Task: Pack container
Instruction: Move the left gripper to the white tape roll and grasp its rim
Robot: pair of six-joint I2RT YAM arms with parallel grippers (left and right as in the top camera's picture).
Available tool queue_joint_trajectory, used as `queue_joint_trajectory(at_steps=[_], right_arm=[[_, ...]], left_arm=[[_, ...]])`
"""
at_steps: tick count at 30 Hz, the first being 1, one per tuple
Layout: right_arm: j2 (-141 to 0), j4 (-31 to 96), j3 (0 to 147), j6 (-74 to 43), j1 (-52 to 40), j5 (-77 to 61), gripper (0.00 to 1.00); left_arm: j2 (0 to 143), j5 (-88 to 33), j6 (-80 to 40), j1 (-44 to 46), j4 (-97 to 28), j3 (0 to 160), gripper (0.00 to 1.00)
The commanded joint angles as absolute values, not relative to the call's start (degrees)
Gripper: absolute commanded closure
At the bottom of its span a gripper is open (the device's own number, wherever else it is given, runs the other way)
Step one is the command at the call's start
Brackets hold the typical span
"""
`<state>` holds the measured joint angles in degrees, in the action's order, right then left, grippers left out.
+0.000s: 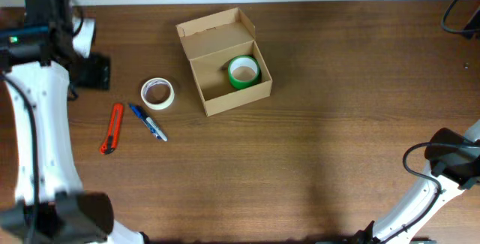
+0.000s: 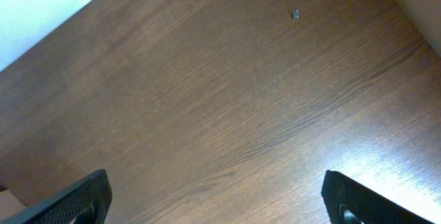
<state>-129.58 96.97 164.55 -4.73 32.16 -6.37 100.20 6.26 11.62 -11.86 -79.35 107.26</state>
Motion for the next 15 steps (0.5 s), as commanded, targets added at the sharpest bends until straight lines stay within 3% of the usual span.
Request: queue_joint_trajectory(at_steps=[1, 8, 11, 15], right_arm=[[-129.0, 97.3, 164.8, -5.2, 31.9, -6.9, 0.01], [-129.0, 97.3, 164.8, -5.2, 31.9, -6.9, 0.01], [-129.0, 97.3, 164.8, -5.2, 31.9, -6.9, 0.01], [-129.0, 97.3, 164.8, -5.2, 31.9, -6.9, 0.01]], left_arm=[[103.0, -5.8, 14.9, -14.5, -71.5, 95.1, 0.28], [110.9, -5.8, 15.3, -12.6, -60.5, 90.3, 0.29], [113.5, -5.8, 15.3, -11.2, -57.8, 90.3, 0.37], [115.2, -5.8, 18.5, -9.0, -54.4, 90.3, 0.38]])
